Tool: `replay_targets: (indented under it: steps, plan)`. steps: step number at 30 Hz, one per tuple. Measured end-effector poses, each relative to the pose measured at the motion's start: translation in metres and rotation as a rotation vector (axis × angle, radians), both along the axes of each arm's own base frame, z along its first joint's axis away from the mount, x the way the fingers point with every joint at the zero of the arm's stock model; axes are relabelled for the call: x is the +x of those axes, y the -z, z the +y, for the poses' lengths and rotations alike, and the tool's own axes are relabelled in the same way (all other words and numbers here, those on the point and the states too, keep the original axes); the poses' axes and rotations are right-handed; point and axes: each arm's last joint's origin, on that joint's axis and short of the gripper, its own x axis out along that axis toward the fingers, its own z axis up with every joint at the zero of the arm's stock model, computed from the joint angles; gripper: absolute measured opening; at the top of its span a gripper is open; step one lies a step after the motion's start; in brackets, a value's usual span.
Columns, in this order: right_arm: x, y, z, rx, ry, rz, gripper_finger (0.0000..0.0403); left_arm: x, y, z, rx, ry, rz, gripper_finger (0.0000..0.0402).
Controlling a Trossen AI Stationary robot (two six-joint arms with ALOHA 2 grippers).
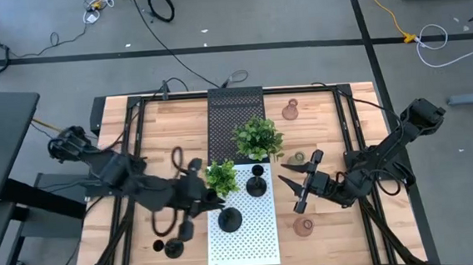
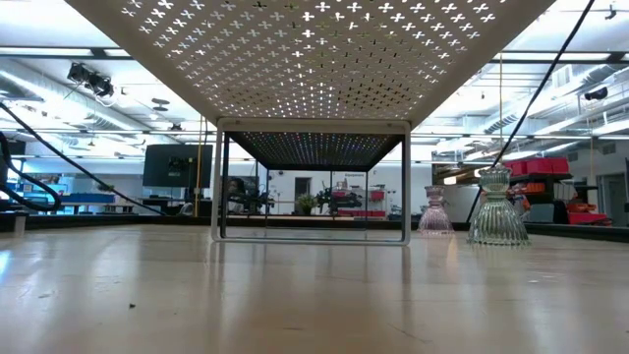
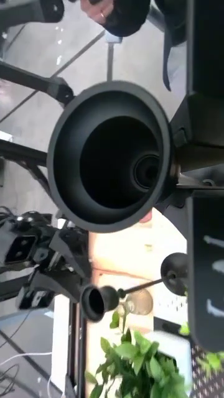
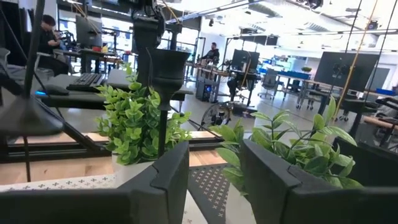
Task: Pick & Place candle stick holders
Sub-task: Put the top black candle holder on the white shelf
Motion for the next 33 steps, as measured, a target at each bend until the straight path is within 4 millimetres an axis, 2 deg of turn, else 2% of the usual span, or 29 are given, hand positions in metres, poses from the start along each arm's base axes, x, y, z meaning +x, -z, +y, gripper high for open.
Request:
replay_targets:
  steps: [4, 8, 16, 26, 33]
  plan:
    - [-0.003, -0.001, 0.006, 0.005, -0.057, -0.013, 0.0146, 0.02, 0.014, -0.002, 0.006, 0.008, 0.038, 0.0024]
    - [-0.005, -0.002, 0.013, 0.03, -0.19, -0.043, 0.0146, 0.034, 0.019, -0.001, -0.015, 0.047, 0.033, 0.0023]
    - [-0.006, 0.001, 0.024, 0.108, -0.388, -0.06, 0.0146, 0.04, 0.018, 0.006, -0.018, 0.045, 0.016, 0.0024]
    - [0.032, -0.01, 0.06, 0.045, -0.41, 0.025, 0.0146, 0.047, 0.021, 0.008, -0.02, 0.037, 0.007, 0.0023]
    - [0.057, -0.011, 0.06, 0.092, -0.407, 0.012, 0.0146, 0.051, 0.024, 0.006, -0.02, 0.039, 0.007, 0.0023]
